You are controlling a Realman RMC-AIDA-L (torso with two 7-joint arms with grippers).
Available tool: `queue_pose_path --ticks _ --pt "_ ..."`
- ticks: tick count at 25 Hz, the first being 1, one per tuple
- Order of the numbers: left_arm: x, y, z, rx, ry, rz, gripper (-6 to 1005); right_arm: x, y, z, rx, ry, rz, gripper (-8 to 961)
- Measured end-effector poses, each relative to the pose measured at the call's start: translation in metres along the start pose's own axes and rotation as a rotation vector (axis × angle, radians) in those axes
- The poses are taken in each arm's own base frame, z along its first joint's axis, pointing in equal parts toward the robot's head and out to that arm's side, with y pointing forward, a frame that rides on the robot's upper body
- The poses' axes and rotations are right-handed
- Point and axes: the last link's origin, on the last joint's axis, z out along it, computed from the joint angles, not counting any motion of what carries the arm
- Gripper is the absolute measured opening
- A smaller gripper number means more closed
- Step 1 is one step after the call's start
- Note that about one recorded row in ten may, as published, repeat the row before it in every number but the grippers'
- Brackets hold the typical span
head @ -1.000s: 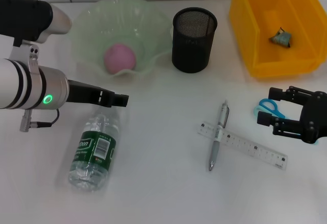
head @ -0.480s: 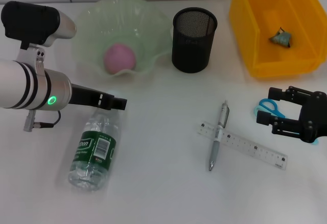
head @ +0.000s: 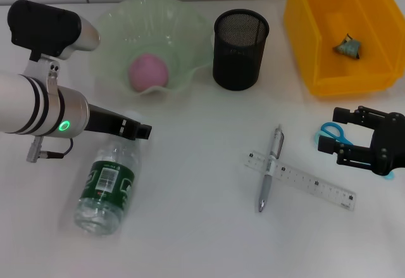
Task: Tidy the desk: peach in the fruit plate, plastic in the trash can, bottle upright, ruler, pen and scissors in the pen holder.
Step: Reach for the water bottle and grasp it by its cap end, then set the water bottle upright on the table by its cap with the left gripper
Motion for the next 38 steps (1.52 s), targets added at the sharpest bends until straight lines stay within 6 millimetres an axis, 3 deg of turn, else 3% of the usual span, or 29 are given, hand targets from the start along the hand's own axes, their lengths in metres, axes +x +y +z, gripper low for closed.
queue_pose_path --ticks 2,13,16,23,38 --pt "0.000 0.001 0.000 -0.002 -0.004 0.016 623 0.000 0.000 0.000 0.000 0.001 0.001 760" --pt "0.002 0.009 -0.003 -0.012 -0.015 0.097 462 0.004 0.001 0.001 -0.002 0.008 0.020 758" --pt "0.002 0.013 -0.006 -0.021 -0.017 0.127 460 0.005 0.000 0.001 0.001 0.009 0.023 758" --pt "0.009 0.029 -0.037 -0.128 0.137 0.270 456 0.005 0.000 0.001 0.002 0.010 0.024 757" --pt "0.009 0.008 -0.066 -0.250 0.363 0.354 448 0.004 0.000 0.000 0.006 0.004 0.026 755"
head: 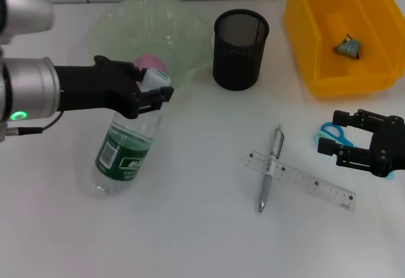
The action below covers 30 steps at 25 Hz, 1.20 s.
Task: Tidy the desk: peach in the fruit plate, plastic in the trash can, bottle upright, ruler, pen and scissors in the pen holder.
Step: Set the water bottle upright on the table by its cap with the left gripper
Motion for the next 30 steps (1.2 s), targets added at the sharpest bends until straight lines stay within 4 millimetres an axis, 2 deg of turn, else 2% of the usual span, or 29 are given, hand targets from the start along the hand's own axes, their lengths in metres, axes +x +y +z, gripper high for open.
queue_pose_path --ticks 7,12,30 --pt "-0.014 -0.015 -0.018 -0.049 0.126 -0.036 449 -0.001 0.000 0.000 0.001 -0.004 -0.001 755" --pt "-0.021 -0.020 -0.022 -0.044 0.148 -0.036 449 -0.003 0.000 0.000 -0.002 -0.006 0.004 754" --pt "-0.021 -0.020 -0.023 -0.056 0.175 -0.010 447 -0.005 -0.001 0.003 -0.008 -0.006 0.002 752"
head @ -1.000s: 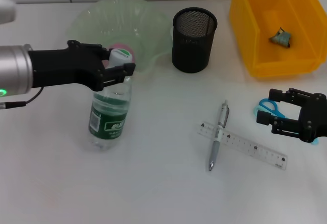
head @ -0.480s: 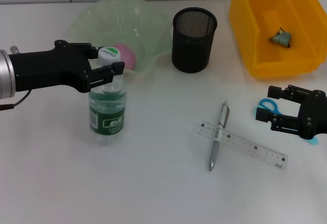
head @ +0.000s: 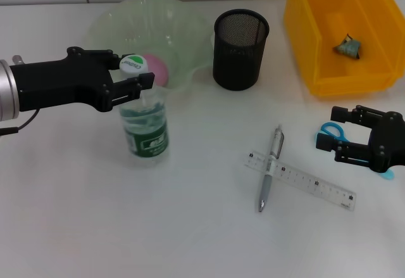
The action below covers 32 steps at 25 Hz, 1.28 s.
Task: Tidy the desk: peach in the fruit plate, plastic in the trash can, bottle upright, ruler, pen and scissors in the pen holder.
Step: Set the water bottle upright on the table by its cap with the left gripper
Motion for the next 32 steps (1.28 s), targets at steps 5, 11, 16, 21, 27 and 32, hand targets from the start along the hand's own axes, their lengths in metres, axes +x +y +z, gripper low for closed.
queue_pose_path --ticks 5,11,16,21,27,32 --pt "0.0008 -0.0014 -0.0003 0.003 0.008 0.007 446 0.0003 -0.0001 -0.0001 0.001 0.001 0.001 751" --pt "0.0020 -0.0016 -0.0004 0.003 0.022 0.023 446 0.0008 0.0000 -0.0001 0.000 0.003 0.002 751" --pt "0.0002 -0.0040 -0.0007 0.015 0.026 0.020 447 0.0012 0.0001 -0.0001 0.000 0.003 0.004 750" --pt "-0.0009 -0.0053 -0.0005 0.016 0.038 0.009 448 0.0012 0.0002 -0.0001 0.000 0.003 0.004 749" --pt "-0.0009 -0.0042 0.0001 0.001 0.074 0.024 448 0.0012 0.0002 -0.0001 0.000 0.003 0.004 749" --pt "0.0000 -0.0014 0.0019 -0.011 0.098 0.041 449 0.0013 0.0003 -0.0002 0.000 0.003 0.004 748"
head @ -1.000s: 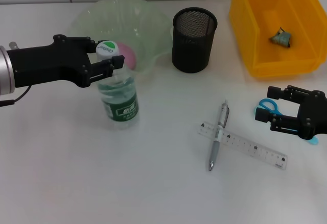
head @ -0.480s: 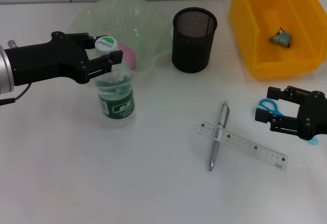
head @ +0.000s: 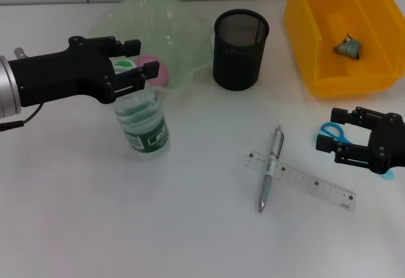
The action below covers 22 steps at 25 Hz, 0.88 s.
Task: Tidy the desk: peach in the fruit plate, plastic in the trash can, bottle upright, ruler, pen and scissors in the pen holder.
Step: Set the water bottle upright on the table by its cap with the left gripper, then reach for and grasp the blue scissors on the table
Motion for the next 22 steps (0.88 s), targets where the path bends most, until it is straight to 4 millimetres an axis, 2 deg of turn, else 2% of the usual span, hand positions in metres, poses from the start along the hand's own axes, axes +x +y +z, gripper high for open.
queue_pose_path --ticks 4,9,11,14,15,18,20,22 --pt "0.002 0.000 0.000 0.000 0.021 -0.002 449 0.000 0.000 0.000 0.001 0.001 0.000 748" --pt "0.005 0.001 -0.003 -0.004 0.051 0.012 564 0.000 0.000 -0.002 0.003 0.002 0.008 747" --pt "0.018 0.011 -0.015 -0.037 0.137 0.049 609 -0.001 -0.001 -0.004 0.007 0.000 0.016 747" --pt "0.018 0.011 -0.015 -0.037 0.137 0.049 678 -0.004 -0.003 -0.007 0.015 -0.009 0.028 746" --pt "0.025 0.040 -0.023 -0.169 0.212 0.136 701 -0.009 -0.003 -0.011 0.015 -0.017 0.029 746" --pt "0.023 0.047 -0.023 -0.198 0.217 0.145 739 -0.016 -0.004 -0.014 0.013 -0.020 0.032 746" --pt "0.003 0.067 -0.013 -0.269 0.209 0.201 771 -0.032 -0.006 -0.023 0.008 -0.002 0.052 746" --pt "-0.004 0.071 -0.010 -0.284 0.205 0.219 790 -0.039 -0.006 -0.026 0.000 0.013 0.060 745"
